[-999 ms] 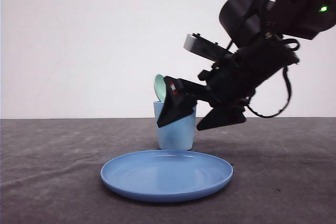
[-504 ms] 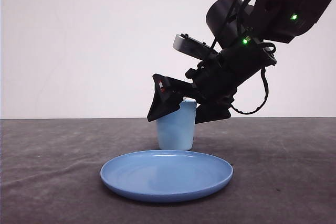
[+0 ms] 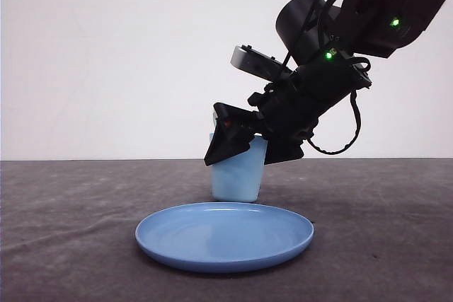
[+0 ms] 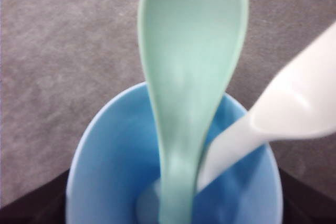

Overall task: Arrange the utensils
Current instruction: 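Move the right gripper down to the cup rim and grasp the cup, then lift the cup with the right gripper and move it over the plate, then lower the cup onto the plate centre and open the right gripper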

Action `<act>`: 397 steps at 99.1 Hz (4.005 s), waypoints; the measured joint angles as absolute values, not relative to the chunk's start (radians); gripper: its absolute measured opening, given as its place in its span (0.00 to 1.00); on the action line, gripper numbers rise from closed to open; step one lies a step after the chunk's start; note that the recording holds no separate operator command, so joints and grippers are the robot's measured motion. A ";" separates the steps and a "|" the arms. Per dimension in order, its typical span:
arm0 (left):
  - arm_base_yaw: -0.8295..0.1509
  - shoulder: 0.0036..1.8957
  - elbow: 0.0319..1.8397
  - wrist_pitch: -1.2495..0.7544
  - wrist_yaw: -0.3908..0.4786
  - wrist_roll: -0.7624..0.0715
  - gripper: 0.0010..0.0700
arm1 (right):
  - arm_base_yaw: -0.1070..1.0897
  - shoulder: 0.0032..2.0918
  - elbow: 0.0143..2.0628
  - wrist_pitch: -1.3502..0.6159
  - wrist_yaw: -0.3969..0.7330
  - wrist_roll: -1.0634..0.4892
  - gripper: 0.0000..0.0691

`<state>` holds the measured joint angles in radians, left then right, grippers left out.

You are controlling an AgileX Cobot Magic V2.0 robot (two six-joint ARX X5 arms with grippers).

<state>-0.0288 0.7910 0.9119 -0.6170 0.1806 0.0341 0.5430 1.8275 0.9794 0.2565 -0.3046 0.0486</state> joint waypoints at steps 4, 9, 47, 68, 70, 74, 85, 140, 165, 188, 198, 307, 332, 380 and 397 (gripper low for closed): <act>-0.029 0.791 0.912 -0.617 0.181 0.034 0.39 | 0.543 1.816 0.979 0.234 -0.310 0.048 0.66; -0.029 0.791 0.912 -0.617 0.181 0.035 0.39 | 0.548 1.799 0.979 0.213 -0.311 0.046 0.66; -0.029 0.791 0.912 -0.617 0.180 0.034 0.39 | 0.610 1.583 0.979 -0.015 -0.264 0.007 0.65; -0.029 0.791 0.912 -0.617 0.180 0.034 0.39 | 0.693 1.440 0.953 -0.078 -0.179 -0.028 0.65; -0.029 0.791 0.912 -0.617 0.180 0.035 0.39 | 0.701 1.425 0.947 -0.078 -0.178 -0.030 0.65; -0.029 0.791 0.912 -0.617 0.180 0.034 0.39 | 0.716 1.397 0.932 -0.072 -0.170 -0.031 0.65; -0.029 0.791 0.912 -0.617 0.180 0.034 0.39 | 0.759 1.328 0.878 -0.067 -0.128 -0.036 0.65; -0.028 0.791 0.912 -0.618 0.179 0.034 0.39 | 0.838 1.205 0.540 0.226 -0.101 -0.037 0.65; -0.028 0.791 0.912 -0.618 0.179 0.034 0.39 | 0.844 1.219 0.463 0.334 -0.101 -0.037 0.65; -0.029 0.791 0.912 -0.619 0.179 0.034 0.39 | 0.844 1.308 0.461 0.412 -0.103 -0.038 0.65; -0.029 0.791 0.912 -0.619 0.179 0.034 0.39 | 0.844 1.349 0.461 0.453 -0.104 -0.038 0.65; -0.029 0.791 0.912 -0.621 0.179 0.034 0.39 | 0.844 1.493 0.461 0.580 -0.129 -0.038 0.79; -0.029 0.791 0.912 -0.621 0.179 0.035 0.39 | 0.841 1.493 0.461 0.570 -0.129 -0.038 0.89; -0.029 0.791 0.912 -0.621 0.179 0.035 0.39 | 0.805 1.332 0.465 0.257 -0.129 -0.046 0.91; -0.028 0.791 0.912 -0.621 0.179 0.035 0.39 | 0.797 1.246 0.507 0.057 -0.128 -0.064 0.91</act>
